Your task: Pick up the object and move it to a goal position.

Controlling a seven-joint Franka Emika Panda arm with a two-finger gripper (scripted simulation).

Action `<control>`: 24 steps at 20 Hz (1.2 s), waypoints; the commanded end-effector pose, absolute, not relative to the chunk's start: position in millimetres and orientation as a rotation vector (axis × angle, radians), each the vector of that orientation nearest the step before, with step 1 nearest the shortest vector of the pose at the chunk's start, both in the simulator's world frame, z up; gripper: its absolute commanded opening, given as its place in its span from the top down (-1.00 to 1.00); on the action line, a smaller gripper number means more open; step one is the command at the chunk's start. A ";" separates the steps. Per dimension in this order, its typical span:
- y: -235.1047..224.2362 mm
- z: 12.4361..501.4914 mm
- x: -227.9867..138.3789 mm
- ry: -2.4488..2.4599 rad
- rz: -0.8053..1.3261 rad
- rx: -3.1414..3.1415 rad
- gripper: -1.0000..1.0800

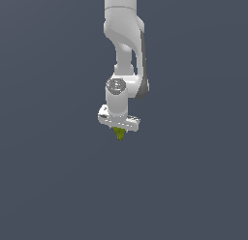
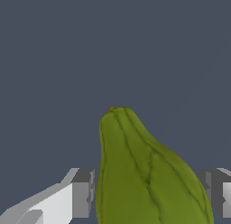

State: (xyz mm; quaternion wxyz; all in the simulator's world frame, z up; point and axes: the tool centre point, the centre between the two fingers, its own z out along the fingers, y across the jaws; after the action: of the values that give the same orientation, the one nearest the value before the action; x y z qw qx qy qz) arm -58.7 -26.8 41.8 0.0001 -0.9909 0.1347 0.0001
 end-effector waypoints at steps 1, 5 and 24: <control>-26.8 42.6 -58.8 0.423 0.000 -3.113 1.00; -28.1 50.1 -60.4 0.423 0.000 -3.113 1.00; -50.9 188.6 -90.3 0.424 0.000 -3.112 1.00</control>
State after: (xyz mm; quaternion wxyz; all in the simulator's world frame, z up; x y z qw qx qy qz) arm -87.2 -48.3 171.7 0.0003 -0.9909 0.1349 0.0011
